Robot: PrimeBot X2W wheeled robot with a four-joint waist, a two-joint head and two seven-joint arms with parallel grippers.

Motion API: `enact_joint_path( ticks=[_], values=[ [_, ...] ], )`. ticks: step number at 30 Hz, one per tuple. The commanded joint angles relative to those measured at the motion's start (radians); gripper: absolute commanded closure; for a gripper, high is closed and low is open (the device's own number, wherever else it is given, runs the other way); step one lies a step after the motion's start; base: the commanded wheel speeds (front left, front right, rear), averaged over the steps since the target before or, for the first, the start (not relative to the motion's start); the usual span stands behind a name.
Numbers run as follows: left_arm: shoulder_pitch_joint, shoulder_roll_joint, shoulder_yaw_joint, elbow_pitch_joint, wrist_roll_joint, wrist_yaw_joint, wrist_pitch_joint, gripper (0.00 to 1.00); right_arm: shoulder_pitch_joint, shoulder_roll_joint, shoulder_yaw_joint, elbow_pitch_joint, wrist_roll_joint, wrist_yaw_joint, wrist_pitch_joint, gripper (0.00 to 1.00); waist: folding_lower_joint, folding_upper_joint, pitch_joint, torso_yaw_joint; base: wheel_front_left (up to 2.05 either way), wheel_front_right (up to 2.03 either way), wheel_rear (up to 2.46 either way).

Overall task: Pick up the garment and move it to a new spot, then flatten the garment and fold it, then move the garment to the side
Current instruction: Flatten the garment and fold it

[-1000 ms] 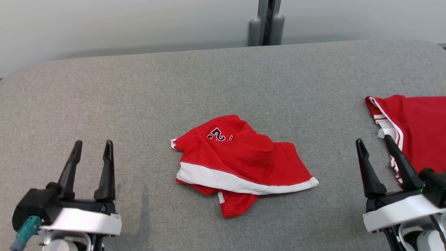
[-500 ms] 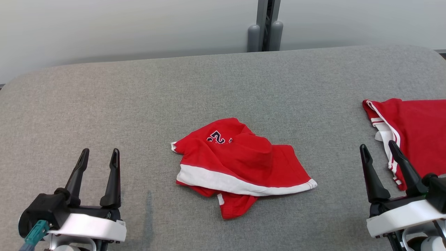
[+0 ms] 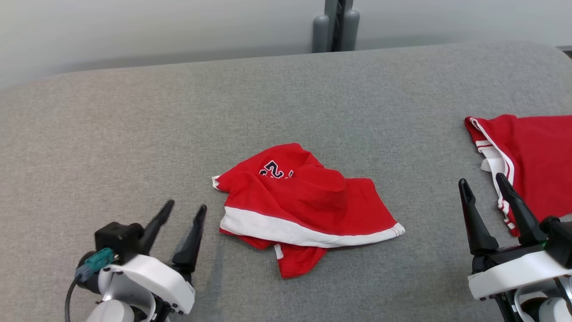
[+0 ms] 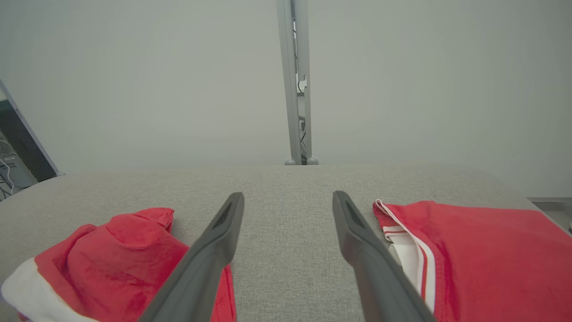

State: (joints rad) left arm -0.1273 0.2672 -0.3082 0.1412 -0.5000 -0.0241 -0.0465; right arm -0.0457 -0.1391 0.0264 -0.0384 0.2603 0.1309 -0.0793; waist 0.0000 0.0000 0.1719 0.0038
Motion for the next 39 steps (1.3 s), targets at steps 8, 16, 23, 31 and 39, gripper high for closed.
enact_joint_path(
  ticks=[8,16,23,31,39],
  values=[
    [-0.08,-0.003,-0.057,0.122,-0.107,-0.083,0.132,0.0,-0.02,0.002,0.001,0.008,0.012,0.0,-0.001,0.0,0.0,0.0,0.048,-0.039,0.0,0.0,0.0],
    [-0.121,0.013,-0.091,0.158,-0.157,-0.1,0.174,1.0,-0.021,-0.003,0.005,0.027,0.016,0.0,0.003,0.0,0.0,0.0,0.064,-0.054,0.0,0.0,0.0],
    [-0.14,0.028,-0.111,0.154,-0.174,-0.106,0.166,1.0,-0.034,-0.041,0.111,0.103,0.003,0.0,0.04,0.0,0.0,0.0,0.08,-0.05,0.0,0.0,0.0],
    [-0.173,0.026,-0.136,0.147,-0.173,-0.106,0.154,1.0,-0.116,-0.057,0.291,0.276,0.06,0.0,0.037,0.0,0.0,0.0,0.107,-0.019,0.0,0.0,0.0],
    [-0.19,0.027,-0.144,0.137,-0.166,-0.105,0.123,1.0,-0.173,-0.076,0.363,0.376,0.133,-0.001,0.035,1.0,0.0,0.0,0.123,-0.002,0.0,0.0,0.0]
  ],
)
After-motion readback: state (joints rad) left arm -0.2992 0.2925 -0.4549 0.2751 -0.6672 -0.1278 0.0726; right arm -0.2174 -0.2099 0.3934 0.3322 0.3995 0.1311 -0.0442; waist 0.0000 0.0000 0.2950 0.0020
